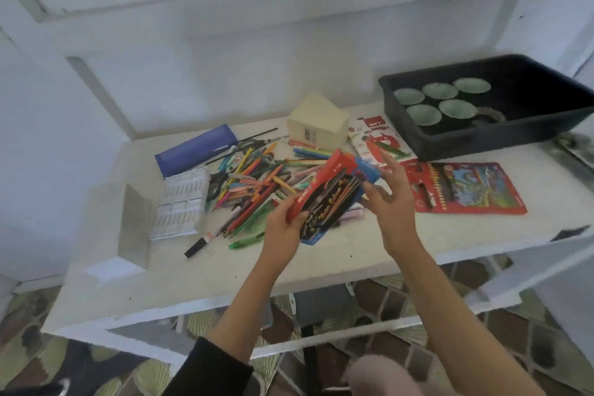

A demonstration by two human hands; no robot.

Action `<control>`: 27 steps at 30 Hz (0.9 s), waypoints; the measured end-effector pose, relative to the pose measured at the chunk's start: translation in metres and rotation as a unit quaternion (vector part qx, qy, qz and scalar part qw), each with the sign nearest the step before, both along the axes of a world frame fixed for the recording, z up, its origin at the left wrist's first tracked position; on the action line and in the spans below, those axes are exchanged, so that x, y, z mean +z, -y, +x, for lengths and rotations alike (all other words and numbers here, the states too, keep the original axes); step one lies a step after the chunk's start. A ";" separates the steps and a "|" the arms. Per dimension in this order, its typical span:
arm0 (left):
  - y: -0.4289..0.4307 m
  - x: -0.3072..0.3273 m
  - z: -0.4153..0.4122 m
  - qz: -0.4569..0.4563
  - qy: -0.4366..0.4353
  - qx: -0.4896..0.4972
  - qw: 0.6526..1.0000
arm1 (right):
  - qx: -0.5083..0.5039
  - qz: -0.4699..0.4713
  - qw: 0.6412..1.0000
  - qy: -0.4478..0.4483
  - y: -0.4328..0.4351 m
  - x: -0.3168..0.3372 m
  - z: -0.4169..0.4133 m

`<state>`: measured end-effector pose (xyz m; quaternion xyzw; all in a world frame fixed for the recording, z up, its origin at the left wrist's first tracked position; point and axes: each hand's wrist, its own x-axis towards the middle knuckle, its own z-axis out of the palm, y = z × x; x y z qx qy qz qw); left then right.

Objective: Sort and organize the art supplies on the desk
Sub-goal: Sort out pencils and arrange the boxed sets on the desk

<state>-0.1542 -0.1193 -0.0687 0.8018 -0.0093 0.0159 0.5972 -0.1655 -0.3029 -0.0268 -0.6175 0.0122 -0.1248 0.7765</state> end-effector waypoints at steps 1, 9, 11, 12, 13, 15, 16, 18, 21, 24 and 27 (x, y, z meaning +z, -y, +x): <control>0.011 0.003 0.001 -0.016 -0.009 -0.014 1.000 | -0.020 -0.003 1.000 -0.006 0.009 0.000 -0.004; 0.125 0.013 -0.004 -0.165 -0.122 -0.118 0.972 | -0.127 -0.115 0.978 -0.120 0.086 -0.019 -0.045; 0.150 0.013 -0.006 -0.168 -0.138 -0.145 0.965 | -0.145 -0.140 0.972 -0.117 0.104 -0.021 -0.050; 0.164 0.012 -0.006 -0.171 -0.139 -0.156 0.963 | -0.158 -0.152 0.968 -0.121 0.113 -0.021 -0.050; 0.177 0.010 -0.006 -0.172 -0.137 -0.165 0.961 | -0.168 -0.167 0.964 -0.125 0.123 -0.022 -0.049; 0.206 0.009 -0.004 -0.178 -0.133 -0.180 0.958 | -0.179 -0.199 0.955 -0.128 0.145 -0.025 -0.047; 0.221 0.009 -0.002 -0.183 -0.135 -0.191 0.955 | -0.180 -0.218 0.951 -0.126 0.157 -0.027 -0.046; 0.253 0.010 0.003 -0.179 -0.147 -0.218 0.948 | -0.172 -0.266 0.939 -0.132 0.186 -0.030 -0.041; 0.296 0.007 0.012 -0.147 -0.147 -0.275 0.939 | -0.184 -0.288 0.925 -0.166 0.233 -0.034 -0.031; 0.339 0.003 0.013 -0.129 -0.145 -0.307 0.932 | -0.210 -0.284 0.917 -0.185 0.280 -0.045 -0.022; 0.372 -0.003 0.013 -0.113 -0.132 -0.324 0.930 | -0.216 -0.297 0.907 -0.206 0.313 -0.057 -0.015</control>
